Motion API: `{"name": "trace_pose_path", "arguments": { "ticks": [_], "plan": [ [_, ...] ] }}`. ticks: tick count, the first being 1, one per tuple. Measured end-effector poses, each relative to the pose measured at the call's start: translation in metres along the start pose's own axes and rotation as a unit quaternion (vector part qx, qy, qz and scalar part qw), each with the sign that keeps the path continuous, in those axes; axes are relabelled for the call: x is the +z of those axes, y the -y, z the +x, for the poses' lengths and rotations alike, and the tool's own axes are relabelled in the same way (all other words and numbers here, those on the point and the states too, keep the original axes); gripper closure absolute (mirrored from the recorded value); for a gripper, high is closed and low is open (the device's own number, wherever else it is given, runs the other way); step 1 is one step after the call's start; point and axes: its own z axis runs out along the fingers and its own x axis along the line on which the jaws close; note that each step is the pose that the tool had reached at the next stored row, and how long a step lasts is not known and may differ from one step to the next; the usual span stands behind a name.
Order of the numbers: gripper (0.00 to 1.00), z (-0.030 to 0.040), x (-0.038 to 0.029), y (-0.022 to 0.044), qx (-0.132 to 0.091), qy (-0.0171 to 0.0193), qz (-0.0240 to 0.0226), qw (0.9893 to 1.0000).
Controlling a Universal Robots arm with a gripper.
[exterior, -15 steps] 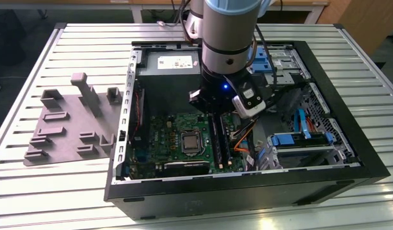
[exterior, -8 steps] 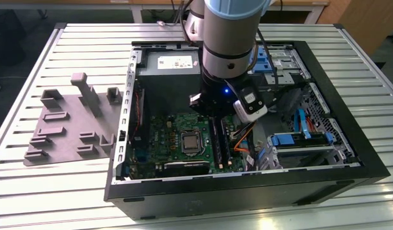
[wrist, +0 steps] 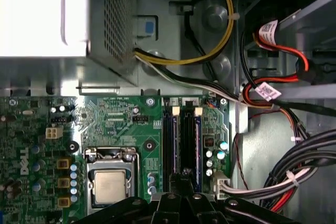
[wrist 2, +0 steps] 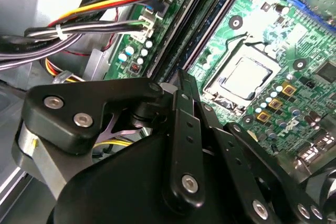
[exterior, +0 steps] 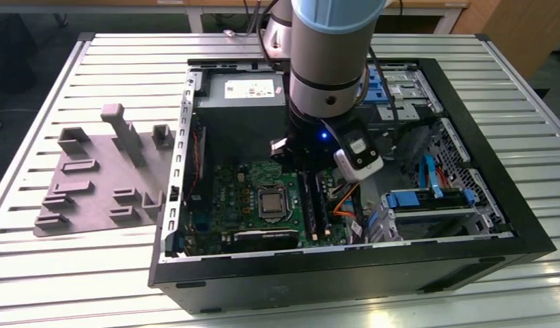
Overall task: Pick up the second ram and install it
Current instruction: 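Press down the second ram until it locks into place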
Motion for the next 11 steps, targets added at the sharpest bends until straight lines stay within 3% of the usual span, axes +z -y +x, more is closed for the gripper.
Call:
{"name": "trace_pose_path", "arguments": {
  "ticks": [11],
  "plan": [
    [0.89, -0.0003, -0.0001, 0.0097, 0.0, 0.0, 0.0, 1.0]
  ]
}}
